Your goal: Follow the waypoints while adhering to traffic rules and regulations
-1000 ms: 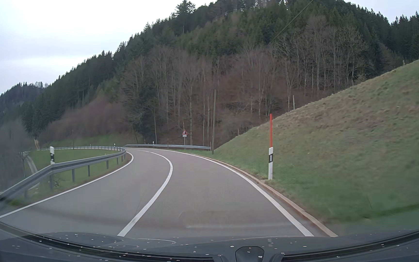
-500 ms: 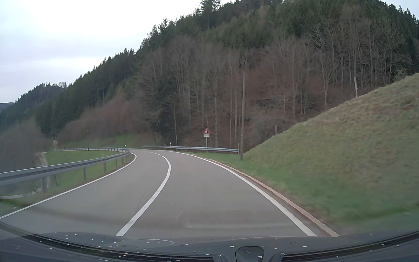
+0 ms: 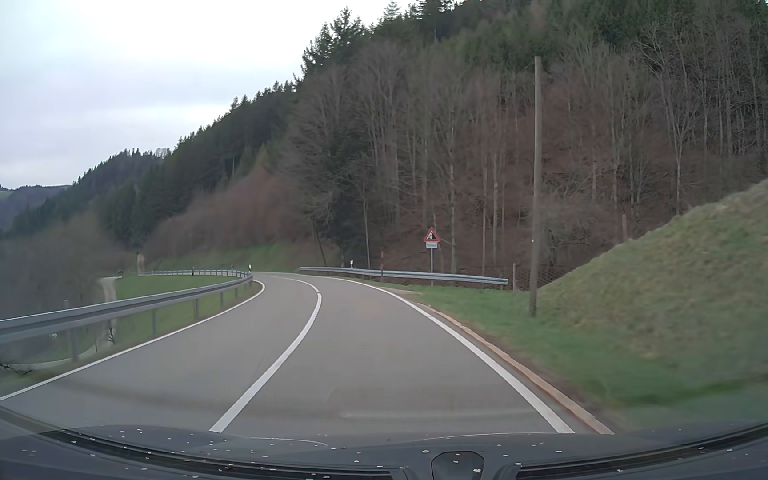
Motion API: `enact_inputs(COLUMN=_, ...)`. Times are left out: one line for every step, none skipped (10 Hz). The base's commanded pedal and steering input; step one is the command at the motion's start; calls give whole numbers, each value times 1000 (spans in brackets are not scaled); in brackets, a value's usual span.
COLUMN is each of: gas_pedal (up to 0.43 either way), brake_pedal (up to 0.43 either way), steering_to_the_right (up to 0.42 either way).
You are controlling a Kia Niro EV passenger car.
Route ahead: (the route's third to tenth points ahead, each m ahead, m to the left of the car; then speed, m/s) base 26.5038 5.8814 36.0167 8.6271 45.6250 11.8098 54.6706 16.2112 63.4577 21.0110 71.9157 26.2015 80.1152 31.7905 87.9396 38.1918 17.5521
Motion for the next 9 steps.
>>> enact_inputs(gas_pedal=0, brake_pedal=104, steering_to_the_right=-65)
enact_inputs(gas_pedal=0, brake_pedal=104, steering_to_the_right=-64)
enact_inputs(gas_pedal=0, brake_pedal=104, steering_to_the_right=-62)
enact_inputs(gas_pedal=0, brake_pedal=98, steering_to_the_right=-59)
enact_inputs(gas_pedal=0, brake_pedal=91, steering_to_the_right=-55)
enact_inputs(gas_pedal=0, brake_pedal=85, steering_to_the_right=-48)
enact_inputs(gas_pedal=0, brake_pedal=79, steering_to_the_right=-43)
enact_inputs(gas_pedal=0, brake_pedal=79, steering_to_the_right=-42)
enact_inputs(gas_pedal=0, brake_pedal=73, steering_to_the_right=-41)
